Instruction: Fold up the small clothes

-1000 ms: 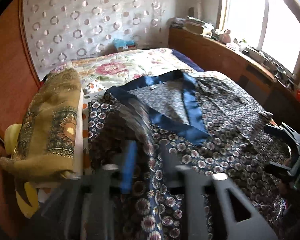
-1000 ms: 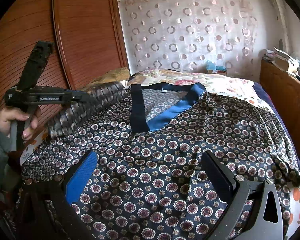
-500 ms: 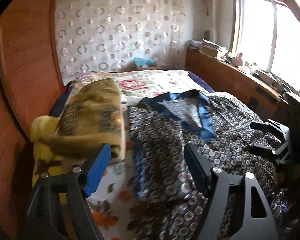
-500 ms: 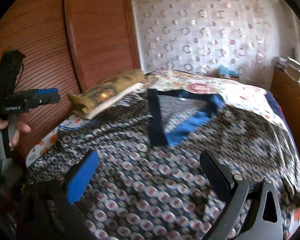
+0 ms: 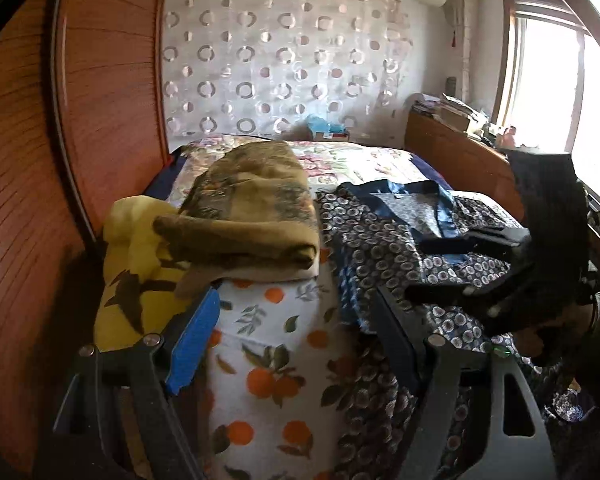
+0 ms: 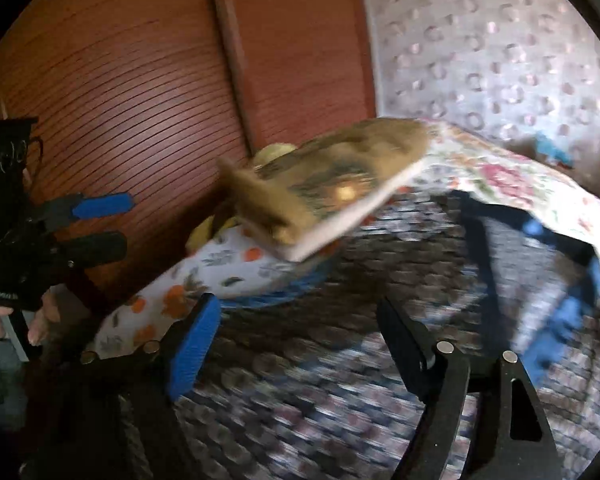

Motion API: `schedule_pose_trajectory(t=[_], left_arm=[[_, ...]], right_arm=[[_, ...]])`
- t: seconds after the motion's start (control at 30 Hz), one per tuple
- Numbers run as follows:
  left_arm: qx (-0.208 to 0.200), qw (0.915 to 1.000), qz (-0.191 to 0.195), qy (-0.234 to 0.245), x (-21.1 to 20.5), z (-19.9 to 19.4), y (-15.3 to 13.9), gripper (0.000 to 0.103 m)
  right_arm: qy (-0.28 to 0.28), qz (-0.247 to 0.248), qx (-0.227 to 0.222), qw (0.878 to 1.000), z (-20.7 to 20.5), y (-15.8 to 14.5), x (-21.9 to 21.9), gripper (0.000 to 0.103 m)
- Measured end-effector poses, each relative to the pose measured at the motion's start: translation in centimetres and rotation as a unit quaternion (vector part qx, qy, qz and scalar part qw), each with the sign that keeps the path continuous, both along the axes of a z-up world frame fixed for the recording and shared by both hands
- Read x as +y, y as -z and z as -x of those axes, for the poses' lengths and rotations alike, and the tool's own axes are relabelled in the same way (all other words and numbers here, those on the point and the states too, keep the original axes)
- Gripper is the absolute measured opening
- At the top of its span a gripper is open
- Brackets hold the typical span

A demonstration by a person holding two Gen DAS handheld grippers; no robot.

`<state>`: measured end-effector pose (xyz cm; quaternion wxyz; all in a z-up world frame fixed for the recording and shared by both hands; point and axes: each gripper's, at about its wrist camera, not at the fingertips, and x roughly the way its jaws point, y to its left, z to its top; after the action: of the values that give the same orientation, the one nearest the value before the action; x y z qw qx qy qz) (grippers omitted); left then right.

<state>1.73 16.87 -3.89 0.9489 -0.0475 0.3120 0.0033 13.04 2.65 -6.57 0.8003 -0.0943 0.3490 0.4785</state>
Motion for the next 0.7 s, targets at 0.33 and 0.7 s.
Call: schedule_pose_trajectory(t=[0.33,0.7], left_arm=[[-0.005,0.9999,0.001,-0.012,1.0,1.2,0.4,0.078],[-0.002,0.9999,0.008,0.012,-1.1,0.5,1.2,0.078]], right_arm=[[-0.028,0.077,-0.022,0.996,0.3,3.5,4.9,0.017],[0.131,-0.013,-0.036,0.991,0.0,1.1,-5.8,0.008]])
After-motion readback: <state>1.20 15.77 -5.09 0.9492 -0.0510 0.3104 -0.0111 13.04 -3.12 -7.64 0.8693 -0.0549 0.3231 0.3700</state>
